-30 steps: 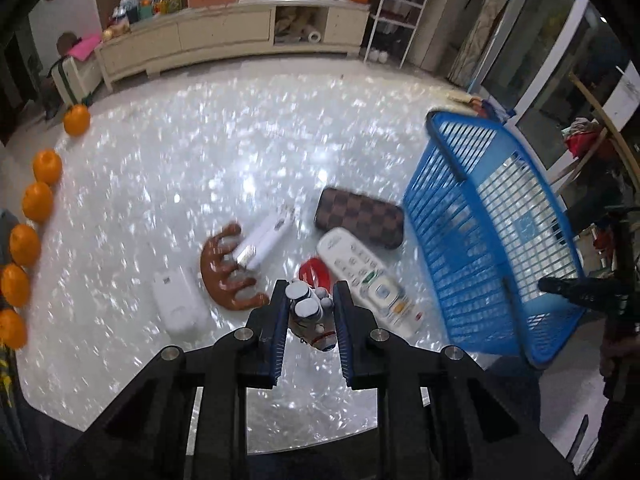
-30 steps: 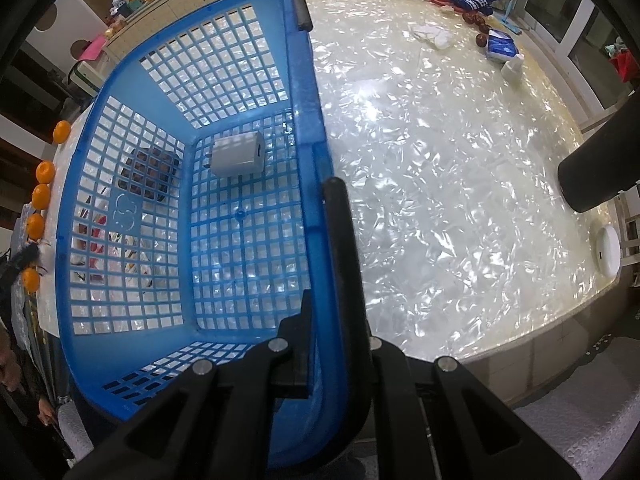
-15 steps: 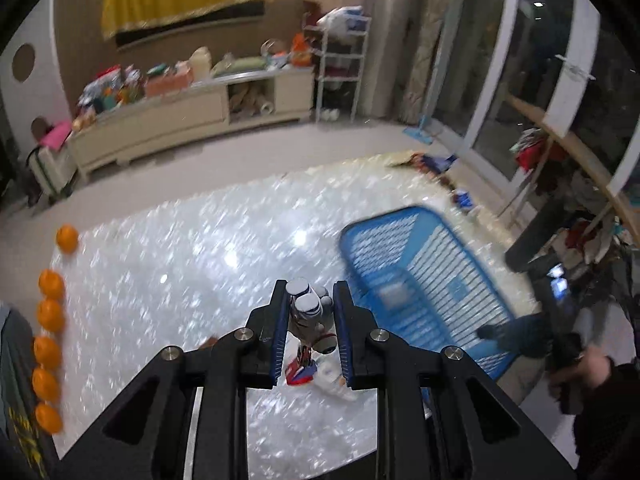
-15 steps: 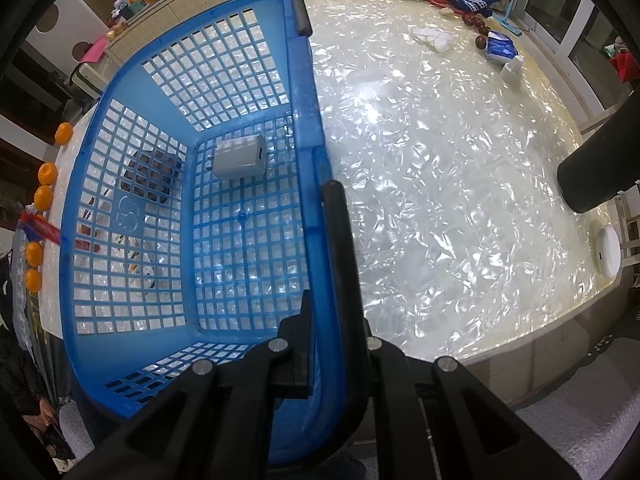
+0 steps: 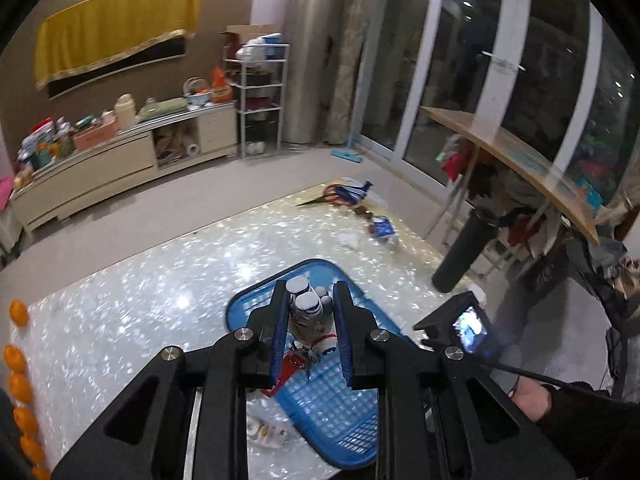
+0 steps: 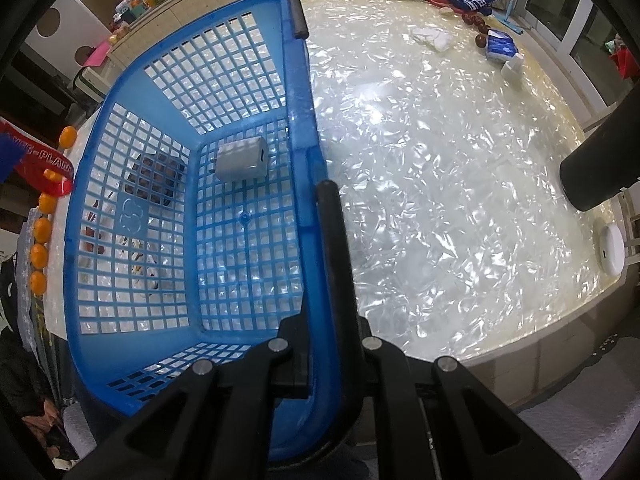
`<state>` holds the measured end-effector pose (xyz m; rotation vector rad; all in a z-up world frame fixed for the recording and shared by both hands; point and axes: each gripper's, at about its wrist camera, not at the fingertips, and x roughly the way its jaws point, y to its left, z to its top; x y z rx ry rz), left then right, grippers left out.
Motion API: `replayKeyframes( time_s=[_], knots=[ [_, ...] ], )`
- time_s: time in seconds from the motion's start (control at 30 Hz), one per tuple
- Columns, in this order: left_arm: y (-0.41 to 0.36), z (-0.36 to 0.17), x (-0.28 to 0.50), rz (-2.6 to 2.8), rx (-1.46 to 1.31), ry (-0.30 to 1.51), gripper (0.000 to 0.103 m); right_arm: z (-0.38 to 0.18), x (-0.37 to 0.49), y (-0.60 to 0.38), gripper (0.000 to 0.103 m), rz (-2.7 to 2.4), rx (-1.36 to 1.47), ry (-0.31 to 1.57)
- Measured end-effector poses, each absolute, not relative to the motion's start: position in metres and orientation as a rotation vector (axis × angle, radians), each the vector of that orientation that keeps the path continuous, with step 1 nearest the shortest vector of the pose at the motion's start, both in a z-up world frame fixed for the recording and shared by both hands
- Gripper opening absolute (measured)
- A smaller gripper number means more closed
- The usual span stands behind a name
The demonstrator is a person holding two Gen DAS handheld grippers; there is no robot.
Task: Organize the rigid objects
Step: 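Lower the figurine into the basket and open the left tool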
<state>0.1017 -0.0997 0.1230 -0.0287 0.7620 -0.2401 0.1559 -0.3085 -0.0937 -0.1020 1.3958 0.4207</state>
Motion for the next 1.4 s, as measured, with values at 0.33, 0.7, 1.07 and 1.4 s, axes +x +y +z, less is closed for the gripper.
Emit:
replayKeyframes(
  time_s=[0.33, 0.7, 1.07, 1.4],
  knots=[
    [-0.119, 0.032, 0.140, -0.303, -0.058, 0.936, 0.024, -0.097, 0.158, -0.311, 0.007, 0.432, -0.080, 1.396],
    [-0.146, -0.055, 0.164, -0.309, 0.087, 1.122, 0.024, -0.097, 0.159, -0.311, 0.007, 0.430, -0.065, 1.396],
    [-0.159, -0.095, 0.175, -0.321, 0.203, 1.251, 0.024, -0.097, 0.159, -0.311, 0.007, 0.427, -0.063, 1.394],
    [-0.171, -0.100, 0.175, -0.310, 0.243, 1.241, 0.056, -0.098, 0.159, -0.311, 0.007, 0.426, -0.064, 1.394]
  ],
)
